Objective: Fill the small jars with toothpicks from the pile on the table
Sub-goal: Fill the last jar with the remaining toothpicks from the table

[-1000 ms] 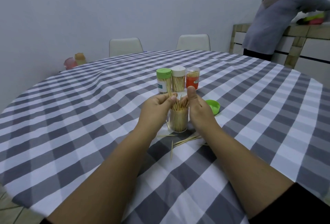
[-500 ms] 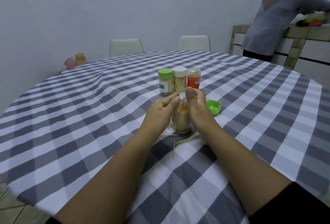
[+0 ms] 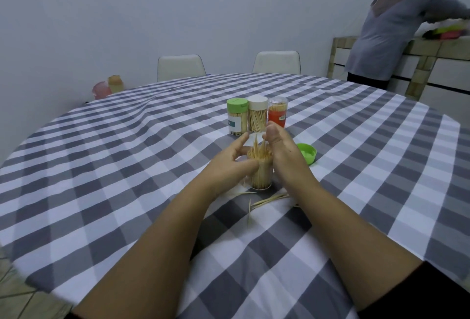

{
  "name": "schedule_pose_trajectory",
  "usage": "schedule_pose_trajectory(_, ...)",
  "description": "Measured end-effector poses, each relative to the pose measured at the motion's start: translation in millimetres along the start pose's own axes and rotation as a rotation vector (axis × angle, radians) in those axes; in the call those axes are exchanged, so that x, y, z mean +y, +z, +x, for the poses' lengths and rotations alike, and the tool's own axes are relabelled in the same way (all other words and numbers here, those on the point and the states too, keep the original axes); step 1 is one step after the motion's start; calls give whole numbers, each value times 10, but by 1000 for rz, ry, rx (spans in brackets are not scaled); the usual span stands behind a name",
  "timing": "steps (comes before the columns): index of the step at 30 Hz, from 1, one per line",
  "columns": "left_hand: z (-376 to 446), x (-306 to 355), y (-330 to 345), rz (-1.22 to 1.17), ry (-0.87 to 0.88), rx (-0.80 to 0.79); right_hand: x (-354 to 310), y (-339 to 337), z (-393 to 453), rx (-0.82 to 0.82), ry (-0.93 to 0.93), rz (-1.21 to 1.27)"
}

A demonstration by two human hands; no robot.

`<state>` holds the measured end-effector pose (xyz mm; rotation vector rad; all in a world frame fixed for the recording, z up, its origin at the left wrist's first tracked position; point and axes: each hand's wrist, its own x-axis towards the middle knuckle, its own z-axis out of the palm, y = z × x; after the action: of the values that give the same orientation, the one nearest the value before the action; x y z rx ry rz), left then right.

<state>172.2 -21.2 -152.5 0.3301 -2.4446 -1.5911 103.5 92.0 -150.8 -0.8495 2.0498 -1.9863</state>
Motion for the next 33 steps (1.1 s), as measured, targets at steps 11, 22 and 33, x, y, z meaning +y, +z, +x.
schedule_pose_trajectory(11, -2, -82, 65, 258, 10, 127, 45, 10, -86, -51, -377, -547)
schedule_pose_trajectory(22, -4, -96, 54, 278, 36, 139, 63, -40, -40, -21, -290, -597)
schedule_pose_trajectory(33, -16, -77, 64, 271, 15, 149, 29, -46, -101, -123, -293, -470)
